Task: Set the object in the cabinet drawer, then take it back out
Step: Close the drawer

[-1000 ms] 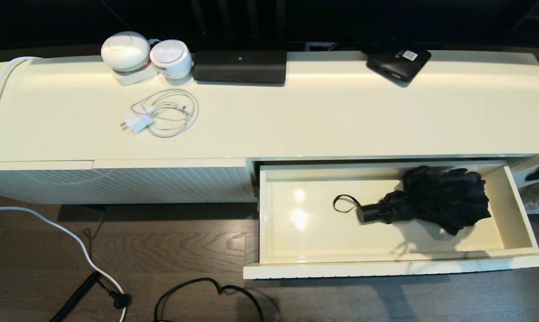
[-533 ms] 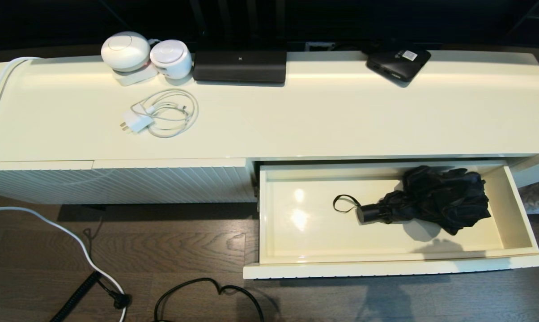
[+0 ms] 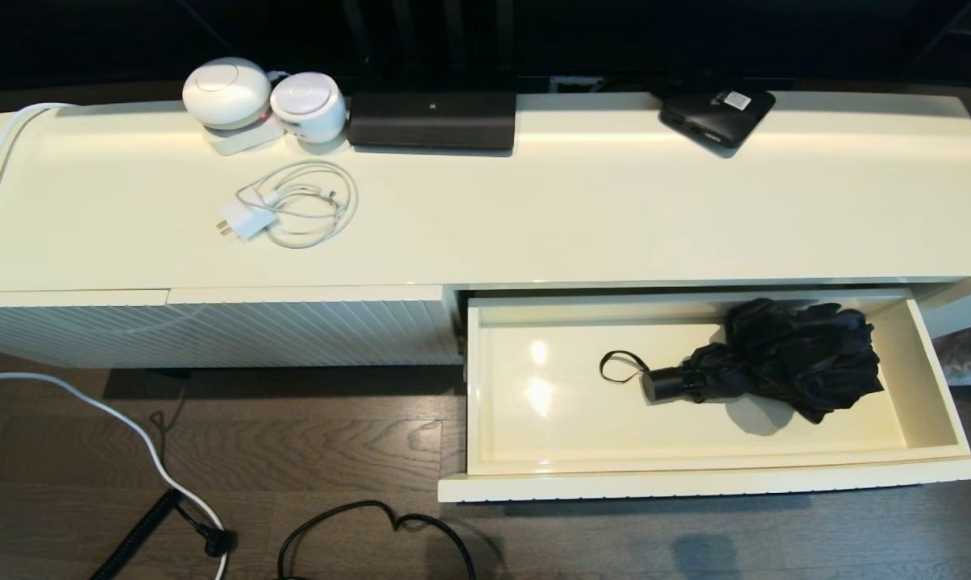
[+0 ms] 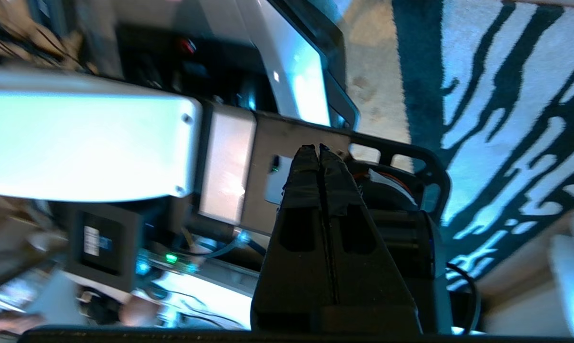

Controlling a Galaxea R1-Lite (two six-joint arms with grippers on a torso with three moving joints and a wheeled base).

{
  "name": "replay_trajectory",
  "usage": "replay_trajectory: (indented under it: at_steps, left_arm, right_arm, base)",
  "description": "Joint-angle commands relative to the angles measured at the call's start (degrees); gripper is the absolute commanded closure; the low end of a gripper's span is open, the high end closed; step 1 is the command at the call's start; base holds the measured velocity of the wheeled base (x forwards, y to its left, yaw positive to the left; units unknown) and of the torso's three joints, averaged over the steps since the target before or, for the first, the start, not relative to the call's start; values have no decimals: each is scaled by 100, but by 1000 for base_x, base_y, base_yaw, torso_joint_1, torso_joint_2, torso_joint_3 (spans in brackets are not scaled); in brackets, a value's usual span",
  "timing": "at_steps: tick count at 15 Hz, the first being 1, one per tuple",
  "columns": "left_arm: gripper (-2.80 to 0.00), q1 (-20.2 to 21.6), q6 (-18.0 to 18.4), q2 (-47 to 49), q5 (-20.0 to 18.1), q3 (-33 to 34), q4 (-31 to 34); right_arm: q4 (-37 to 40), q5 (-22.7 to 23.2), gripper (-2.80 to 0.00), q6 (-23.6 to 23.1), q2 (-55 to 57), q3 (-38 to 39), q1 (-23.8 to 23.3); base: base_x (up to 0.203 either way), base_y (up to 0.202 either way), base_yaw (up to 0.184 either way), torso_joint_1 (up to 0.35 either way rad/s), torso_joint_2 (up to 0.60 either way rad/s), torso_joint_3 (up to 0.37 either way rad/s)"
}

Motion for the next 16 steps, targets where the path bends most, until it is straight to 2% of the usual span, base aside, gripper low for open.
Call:
replay_trajectory:
  at_steps: [1, 2, 4, 6, 10, 16]
  left_arm:
    - [0, -3, -2, 0, 1, -1, -2]
    - [0, -5, -2, 0, 1, -1, -2]
    - [0, 4, -2, 0, 1, -1, -2]
    - [0, 4, -2, 0, 1, -1, -2]
    - [0, 4, -2, 0, 1, 1, -2]
    - [0, 1, -2, 0, 1, -1, -2]
  right_arm:
    - [17, 46, 0, -598, -300, 495, -301]
    - [-126, 78, 0, -853, -287, 800, -407]
    - [-927, 346, 0, -1031, -104, 1256, -477]
    - [-1682, 514, 0, -1057, 216, 1521, -507]
    - [-2886, 555, 0, -1079, 863, 2179, -391]
    - [-3999, 612, 0, -1054, 1949, 2423, -129]
  base:
    - [0, 0, 0, 0, 0, 0]
    - [0, 0, 0, 0, 0, 0]
    - [0, 0, 0, 0, 0, 0]
    - [0, 0, 0, 0, 0, 0]
    - [0, 0, 0, 0, 0, 0]
    - [0, 0, 0, 0, 0, 0]
